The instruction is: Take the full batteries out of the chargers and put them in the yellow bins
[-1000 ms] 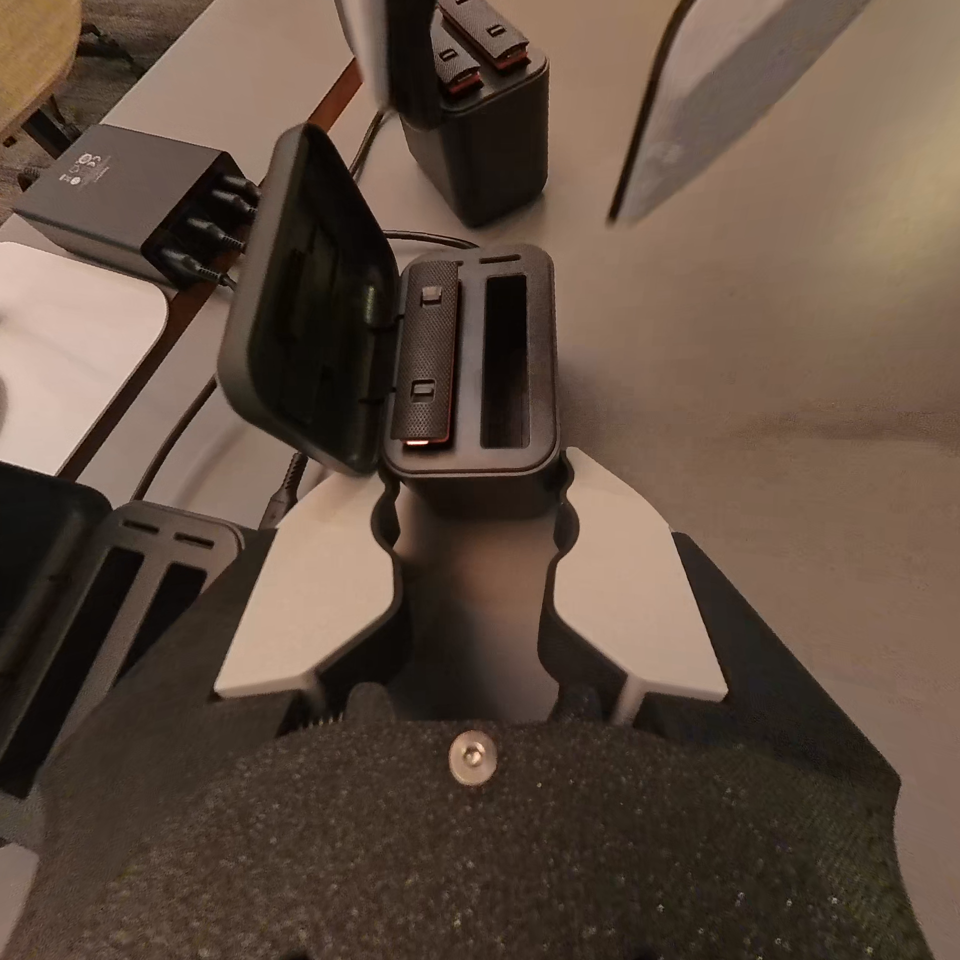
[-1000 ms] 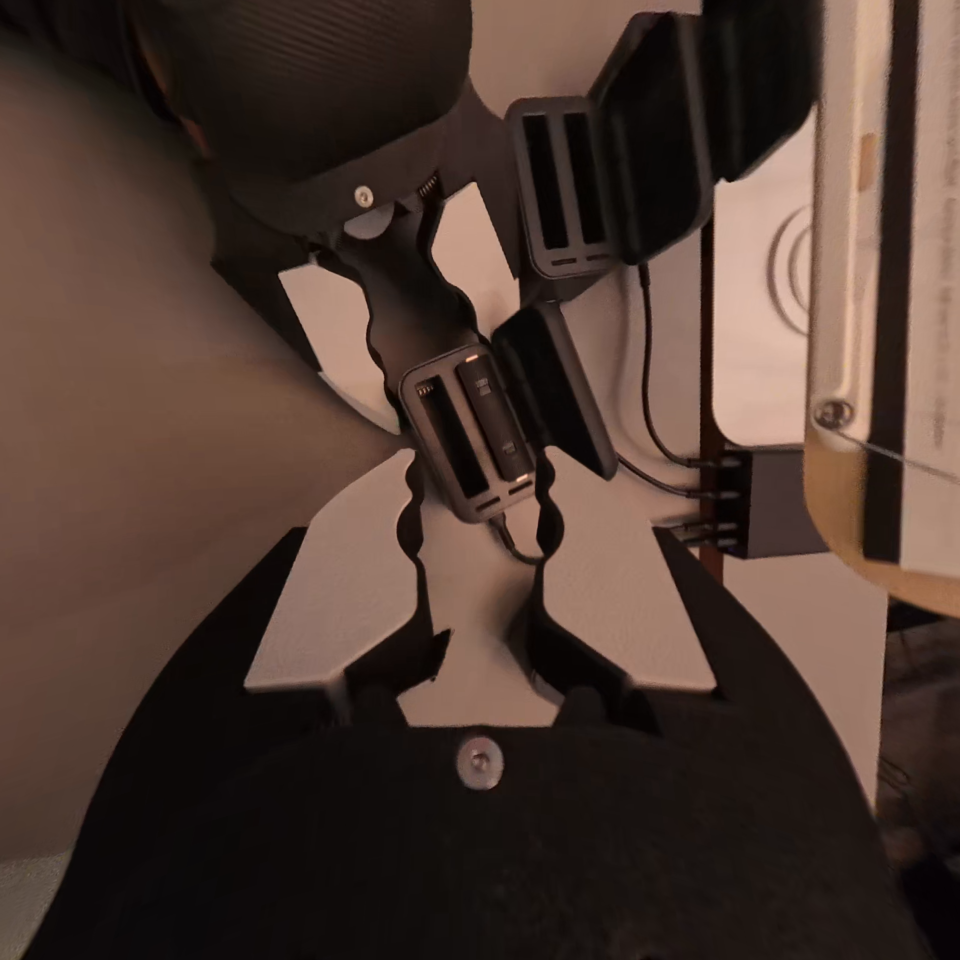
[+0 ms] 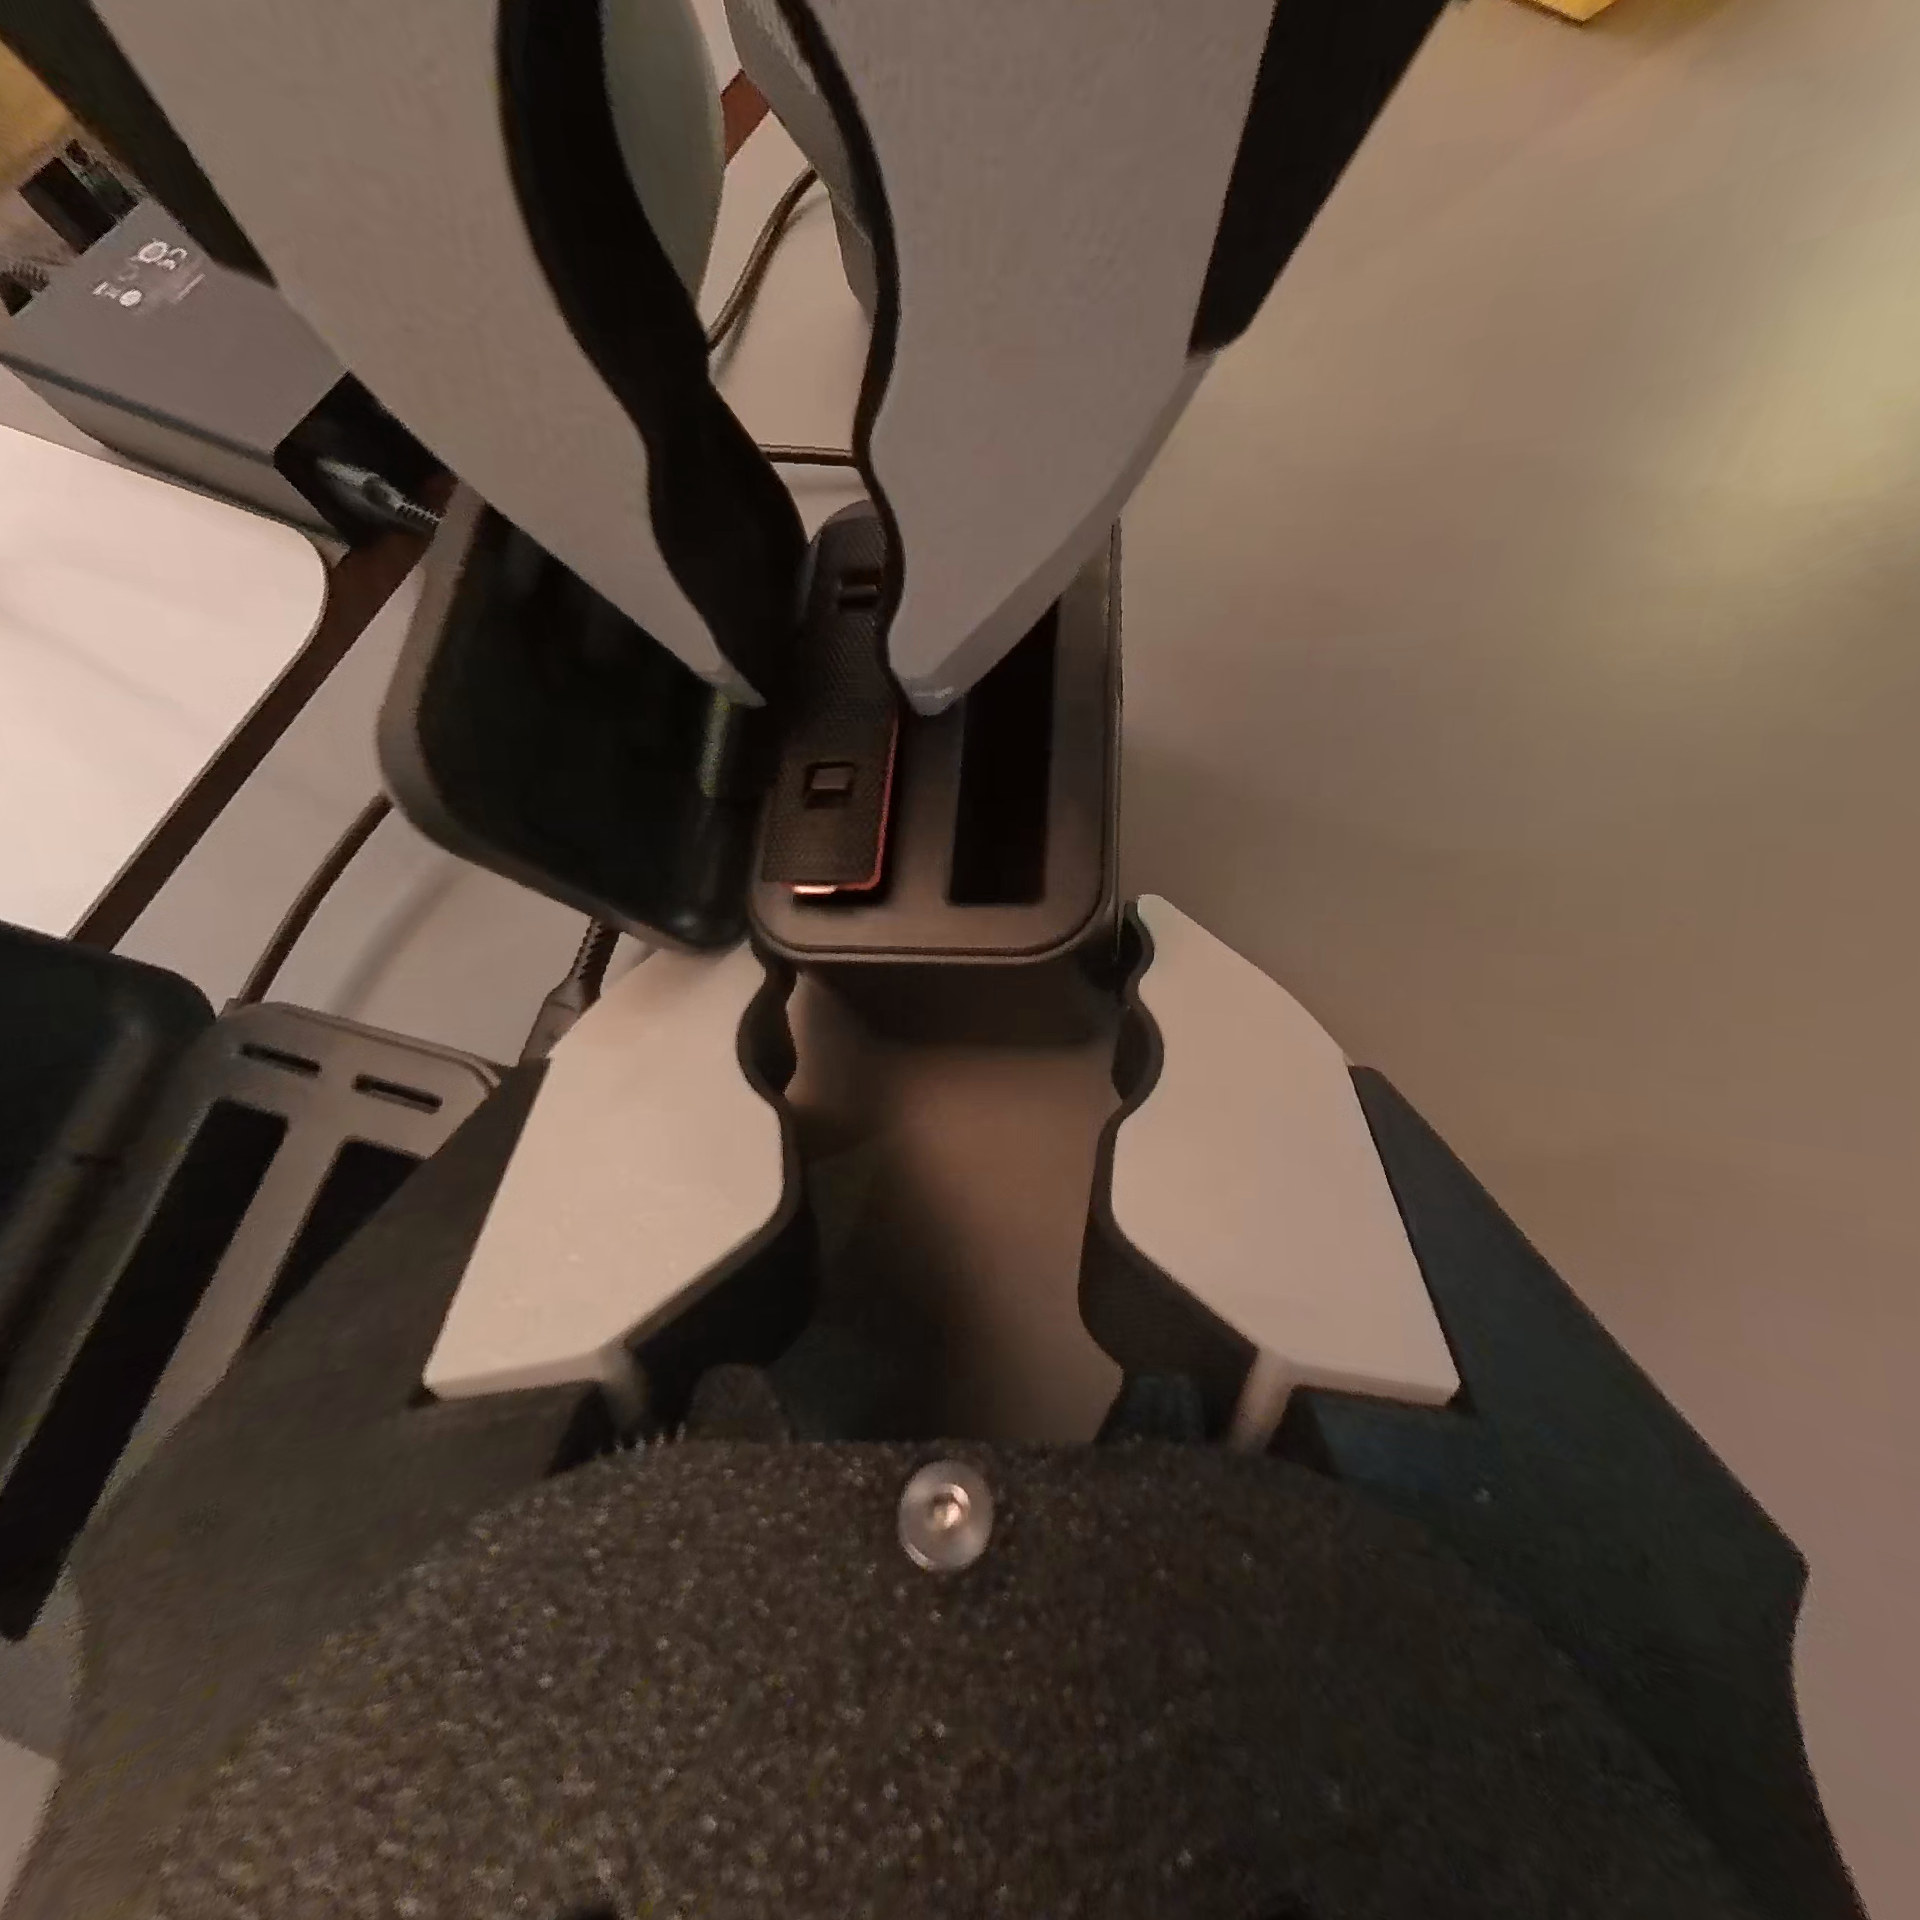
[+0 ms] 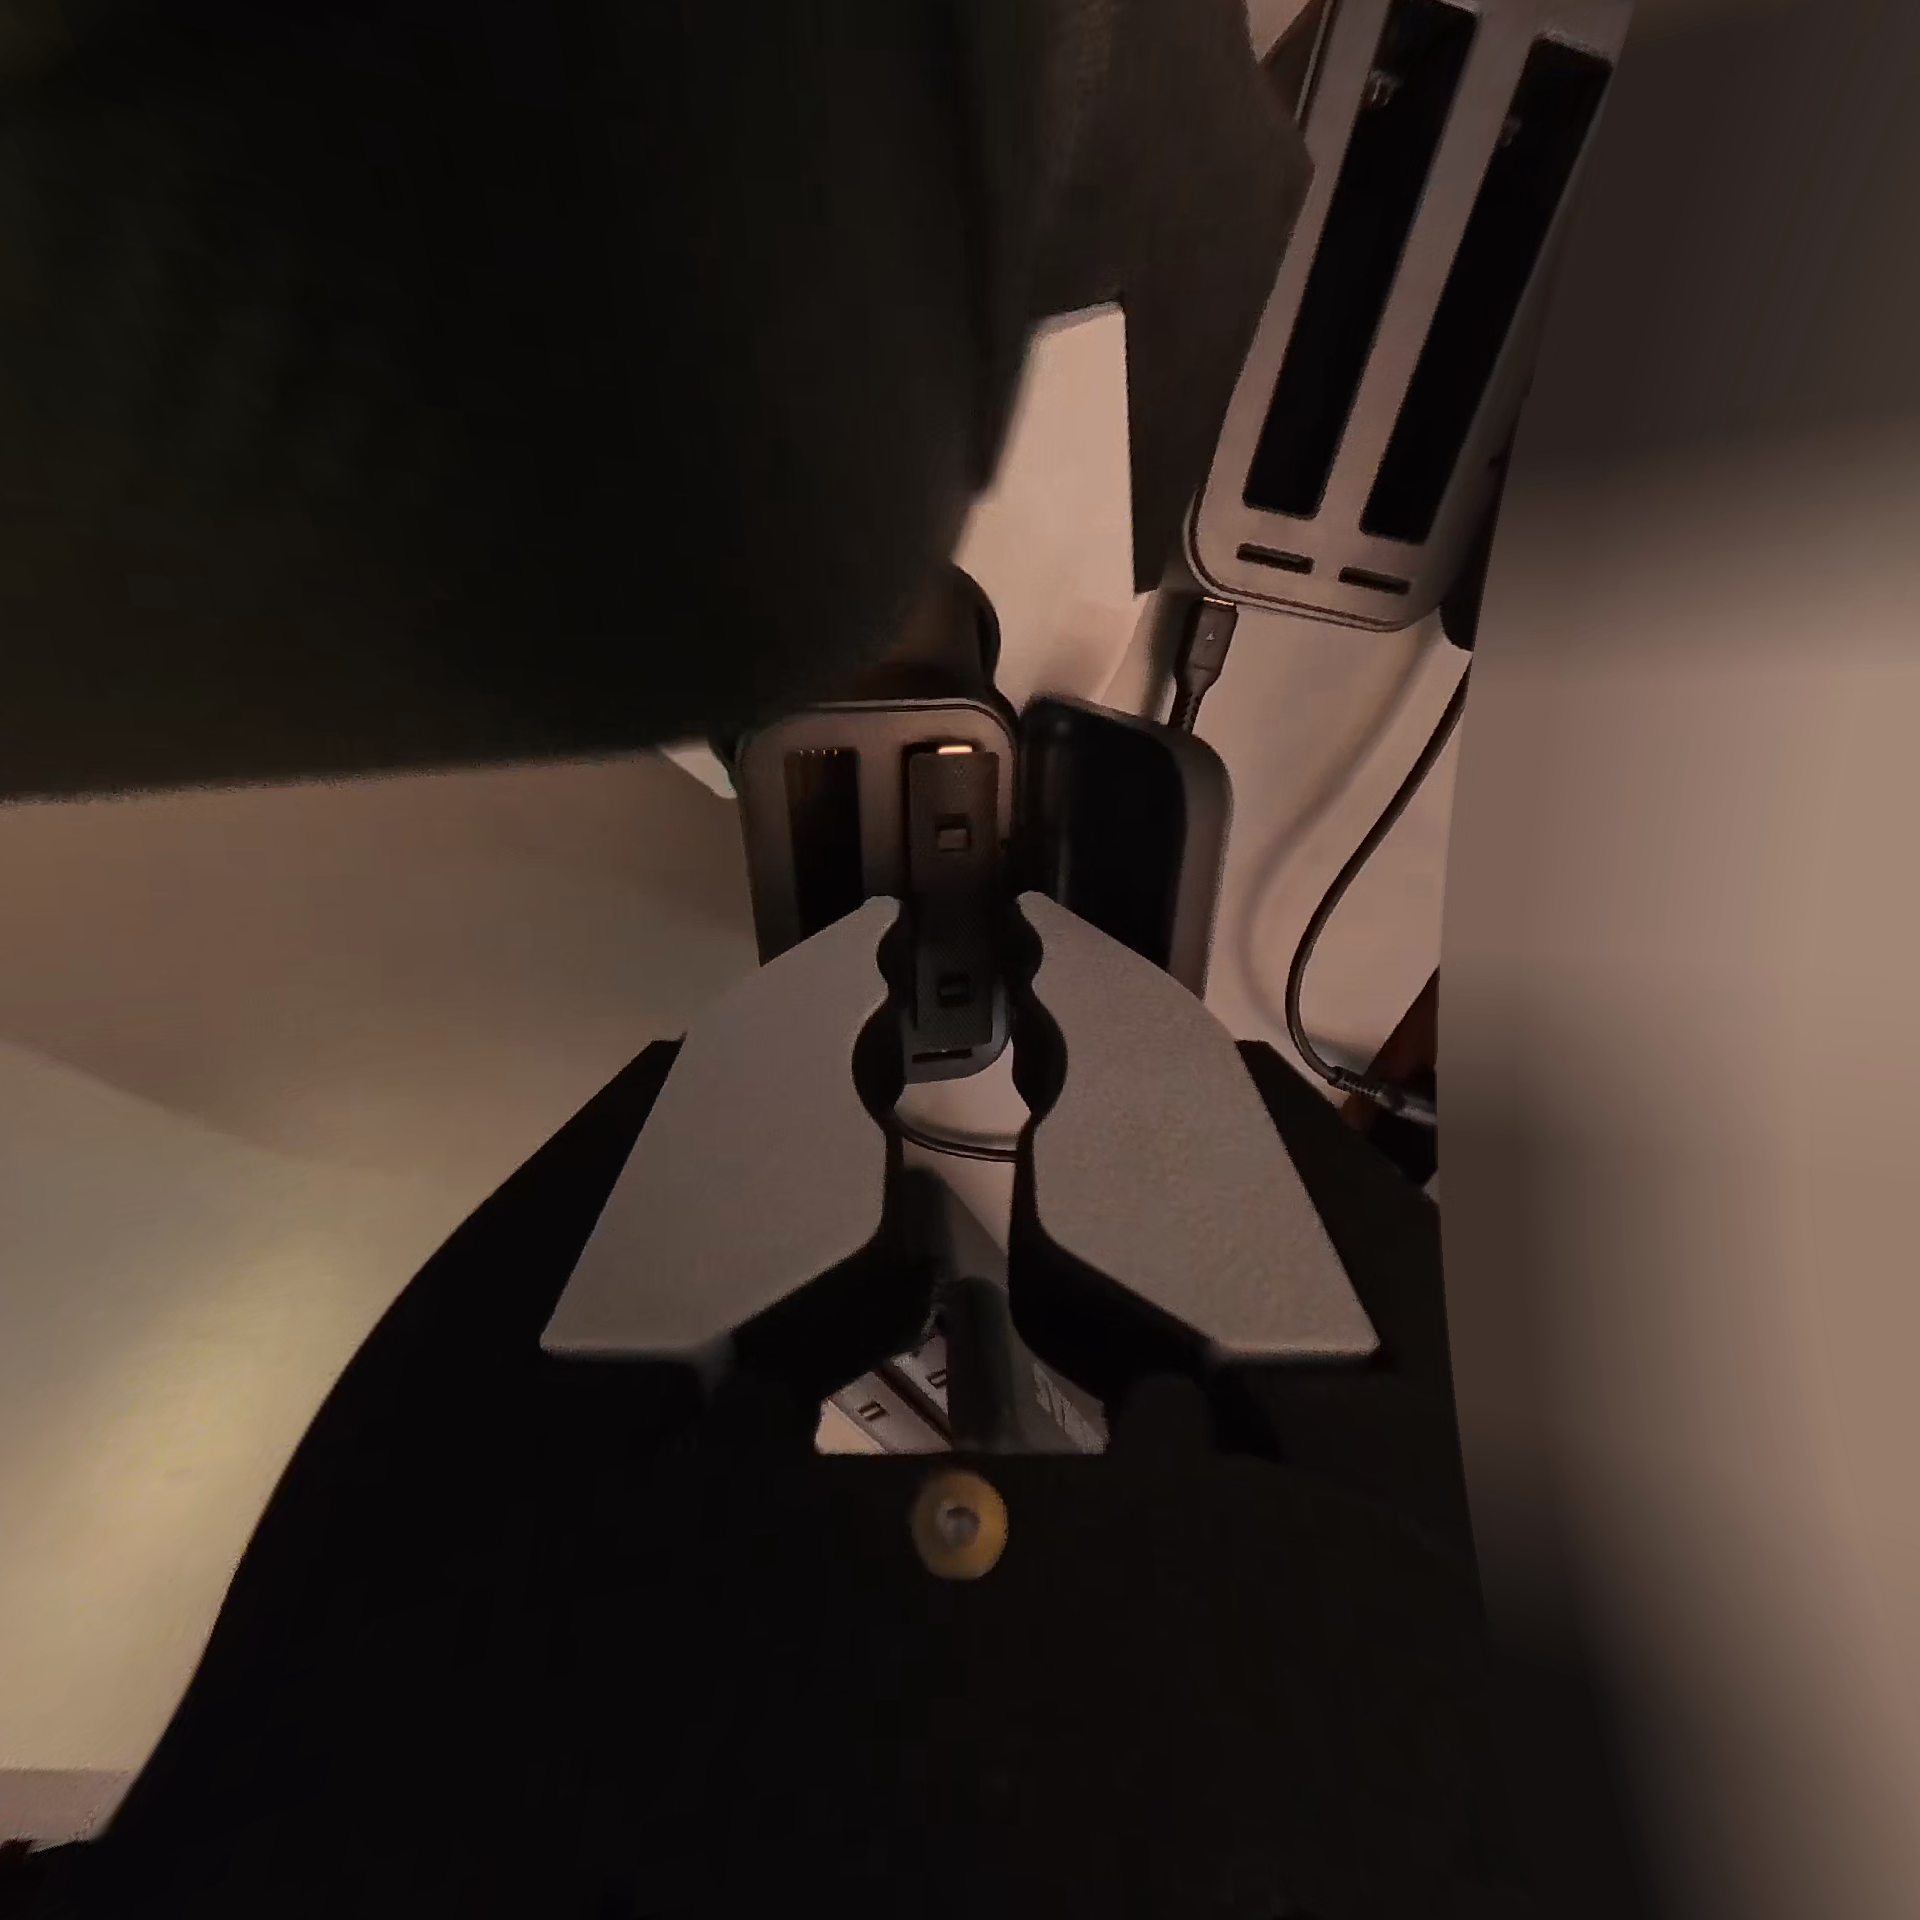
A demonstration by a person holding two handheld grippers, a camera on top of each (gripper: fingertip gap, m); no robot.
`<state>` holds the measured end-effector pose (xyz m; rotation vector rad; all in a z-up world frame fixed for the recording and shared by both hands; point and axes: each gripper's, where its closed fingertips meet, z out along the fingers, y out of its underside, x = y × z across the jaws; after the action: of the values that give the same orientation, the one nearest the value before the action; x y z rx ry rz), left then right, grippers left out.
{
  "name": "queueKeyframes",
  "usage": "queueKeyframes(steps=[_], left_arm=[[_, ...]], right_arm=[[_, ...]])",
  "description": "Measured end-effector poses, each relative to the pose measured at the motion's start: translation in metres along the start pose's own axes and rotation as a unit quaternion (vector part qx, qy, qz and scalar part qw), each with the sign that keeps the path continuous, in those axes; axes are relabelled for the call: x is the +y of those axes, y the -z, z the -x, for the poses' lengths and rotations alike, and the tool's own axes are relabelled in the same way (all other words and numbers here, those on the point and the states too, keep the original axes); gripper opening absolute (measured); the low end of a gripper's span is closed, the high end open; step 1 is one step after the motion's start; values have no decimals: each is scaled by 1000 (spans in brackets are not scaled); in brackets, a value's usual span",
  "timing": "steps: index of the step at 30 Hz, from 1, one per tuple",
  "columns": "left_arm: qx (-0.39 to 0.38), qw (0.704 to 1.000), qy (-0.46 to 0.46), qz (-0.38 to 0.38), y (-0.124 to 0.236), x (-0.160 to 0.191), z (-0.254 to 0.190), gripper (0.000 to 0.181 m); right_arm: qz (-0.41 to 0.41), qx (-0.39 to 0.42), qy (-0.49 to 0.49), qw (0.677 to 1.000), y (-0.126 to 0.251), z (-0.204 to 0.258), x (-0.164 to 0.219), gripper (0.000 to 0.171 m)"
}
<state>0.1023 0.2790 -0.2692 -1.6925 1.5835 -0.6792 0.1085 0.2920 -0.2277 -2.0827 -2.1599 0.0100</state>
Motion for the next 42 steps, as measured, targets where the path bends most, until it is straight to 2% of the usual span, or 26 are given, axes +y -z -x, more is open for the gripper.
queueKeyframes(steps=[13,22,29,36,42], left_arm=[[-4,1000,-13,4,0,1,-2,58],[-4,1000,-14,7,0,1,-1,58],[-3,1000,-16,5,0,1,-1,58],[2,1000,-17,1,1,1,-2,58],[2,1000,-25,2,1,1,-1,58]], right_arm=[[-1,-2,22,1000,2,4,0,13],[-34,25,13,999,34,0,-3,13],[-43,40,5,998,46,6,-1,13],[-109,57,-76,990,81,31,7,13],[-175,87,-185,963,117,72,48,13]])
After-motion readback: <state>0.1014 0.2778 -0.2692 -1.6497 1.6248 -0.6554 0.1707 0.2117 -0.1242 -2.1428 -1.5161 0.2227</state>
